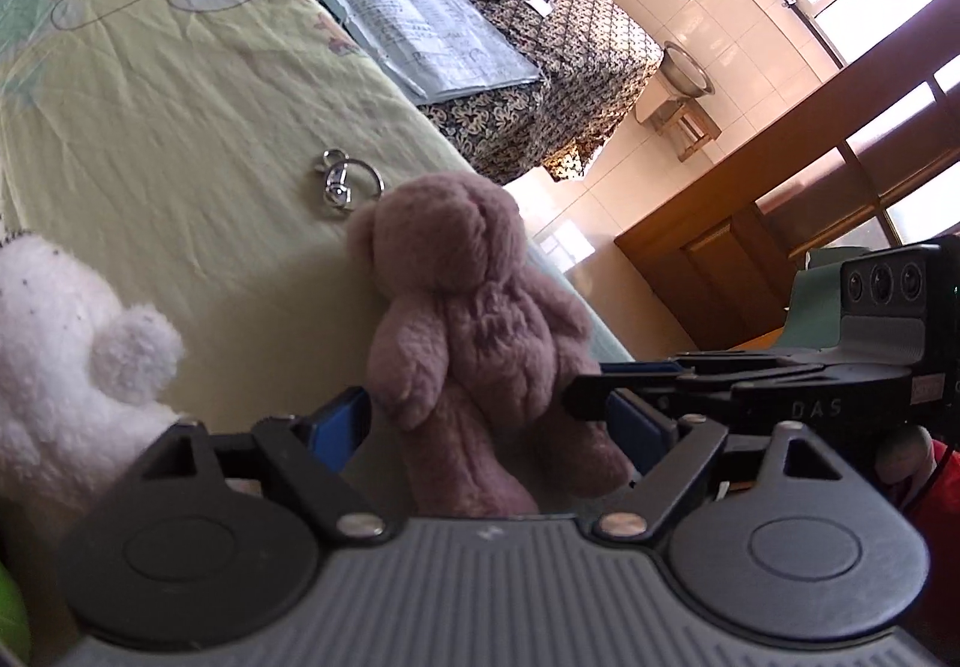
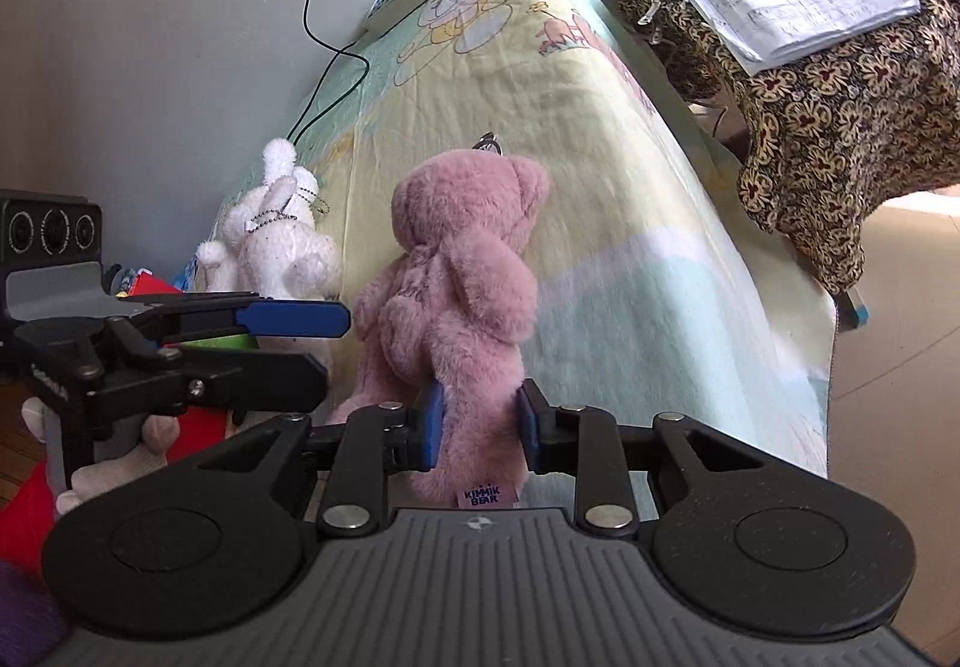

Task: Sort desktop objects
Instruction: 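Lift the pink teddy bear with the right gripper and carry it to the box, then lower the pink bear into the box beside the tiger and open the right gripper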

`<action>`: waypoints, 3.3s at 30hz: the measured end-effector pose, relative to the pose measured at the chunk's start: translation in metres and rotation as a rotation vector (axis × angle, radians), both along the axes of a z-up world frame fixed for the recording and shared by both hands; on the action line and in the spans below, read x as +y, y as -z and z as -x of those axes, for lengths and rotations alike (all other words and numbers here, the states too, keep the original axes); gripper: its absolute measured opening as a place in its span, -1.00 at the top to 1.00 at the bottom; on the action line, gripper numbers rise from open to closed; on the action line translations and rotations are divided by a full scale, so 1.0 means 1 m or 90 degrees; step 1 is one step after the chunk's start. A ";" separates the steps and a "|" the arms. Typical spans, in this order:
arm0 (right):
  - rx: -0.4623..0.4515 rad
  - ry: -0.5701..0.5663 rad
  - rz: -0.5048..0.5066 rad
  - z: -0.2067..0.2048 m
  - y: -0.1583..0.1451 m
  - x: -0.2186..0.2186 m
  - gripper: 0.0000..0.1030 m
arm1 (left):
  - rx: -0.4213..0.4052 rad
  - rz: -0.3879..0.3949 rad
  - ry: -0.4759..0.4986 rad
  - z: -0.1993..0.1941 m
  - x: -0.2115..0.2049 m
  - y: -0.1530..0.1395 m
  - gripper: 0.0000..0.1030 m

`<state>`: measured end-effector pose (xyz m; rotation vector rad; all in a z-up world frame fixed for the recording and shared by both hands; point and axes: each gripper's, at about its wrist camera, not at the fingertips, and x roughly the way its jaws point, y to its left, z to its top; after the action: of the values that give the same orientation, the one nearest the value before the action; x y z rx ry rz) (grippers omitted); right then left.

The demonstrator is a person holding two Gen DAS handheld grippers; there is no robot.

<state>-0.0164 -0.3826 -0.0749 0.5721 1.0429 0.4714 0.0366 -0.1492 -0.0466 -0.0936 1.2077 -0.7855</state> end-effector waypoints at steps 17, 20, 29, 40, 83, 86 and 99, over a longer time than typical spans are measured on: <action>0.019 0.128 -0.175 -0.016 0.021 -0.016 0.32 | -0.019 -0.034 0.015 0.016 -0.008 0.000 -0.52; 0.036 0.115 -0.177 -0.007 0.018 -0.015 0.35 | -0.043 -0.046 0.041 0.035 -0.010 -0.008 -0.52; 0.047 0.088 -0.156 0.033 -0.007 -0.007 0.37 | -0.083 -0.030 0.082 0.082 0.000 -0.035 -0.51; -0.015 0.063 -0.146 0.065 -0.059 0.050 0.37 | -0.173 0.021 0.044 0.122 0.094 -0.091 -0.52; -0.152 -0.111 -0.108 0.026 -0.124 0.402 0.38 | -0.229 -0.004 -0.233 0.126 0.412 -0.113 -0.68; -0.140 -0.110 -0.078 0.024 -0.116 0.411 0.39 | -0.208 -0.009 -0.232 0.122 0.414 -0.102 -0.68; -0.099 -0.114 0.043 0.015 -0.097 0.444 0.39 | -0.135 -0.046 -0.207 0.111 0.413 -0.079 -0.74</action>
<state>-0.0312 0.0613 0.0219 0.3780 0.9615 0.6255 -0.0747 0.2633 0.0320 -0.1389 0.9868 -0.4544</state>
